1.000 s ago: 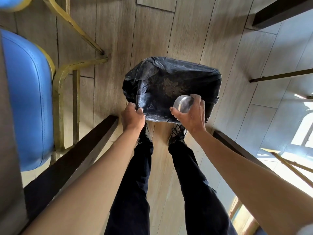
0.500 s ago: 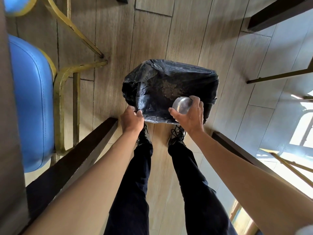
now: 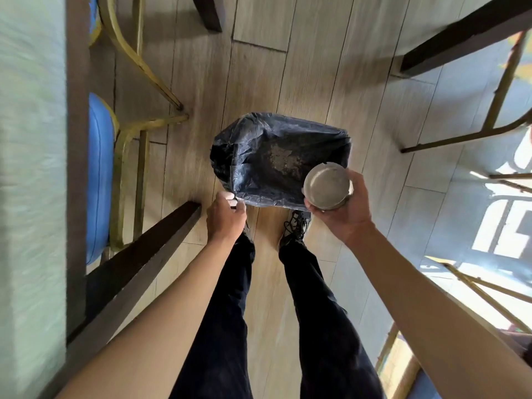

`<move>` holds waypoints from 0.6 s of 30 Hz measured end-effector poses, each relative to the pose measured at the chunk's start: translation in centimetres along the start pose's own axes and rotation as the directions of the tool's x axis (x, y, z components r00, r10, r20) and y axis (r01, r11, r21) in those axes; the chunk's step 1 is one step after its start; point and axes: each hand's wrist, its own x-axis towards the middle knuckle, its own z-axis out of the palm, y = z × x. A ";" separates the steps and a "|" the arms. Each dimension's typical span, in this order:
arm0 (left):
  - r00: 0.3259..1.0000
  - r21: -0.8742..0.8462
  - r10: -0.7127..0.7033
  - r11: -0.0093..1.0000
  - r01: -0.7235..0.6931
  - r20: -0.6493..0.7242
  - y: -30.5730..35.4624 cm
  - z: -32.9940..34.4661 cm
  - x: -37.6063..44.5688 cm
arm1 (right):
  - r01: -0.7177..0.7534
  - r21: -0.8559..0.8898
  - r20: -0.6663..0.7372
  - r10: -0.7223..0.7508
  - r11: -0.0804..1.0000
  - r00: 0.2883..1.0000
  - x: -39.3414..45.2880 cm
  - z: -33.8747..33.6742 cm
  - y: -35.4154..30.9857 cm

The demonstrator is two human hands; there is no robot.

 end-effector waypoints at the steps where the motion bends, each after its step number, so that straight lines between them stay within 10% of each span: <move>1: 1.000 -0.010 0.016 1.000 -0.016 0.012 0.3 -0.5 -1.2 | -0.016 0.028 0.015 0.015 0.999 1.000 -1.2 -0.1 -0.1; 10: 0.963 0.043 0.238 0.968 -0.245 0.125 5.3 -8.3 -13.6 | -0.074 0.169 0.220 0.035 0.983 0.975 -17.0 1.3 -0.3; 18: 0.770 -0.009 0.595 0.793 -0.609 0.232 9.9 -16.6 -24.4 | 0.078 0.105 0.344 -0.110 0.991 0.933 -31.2 4.7 -1.1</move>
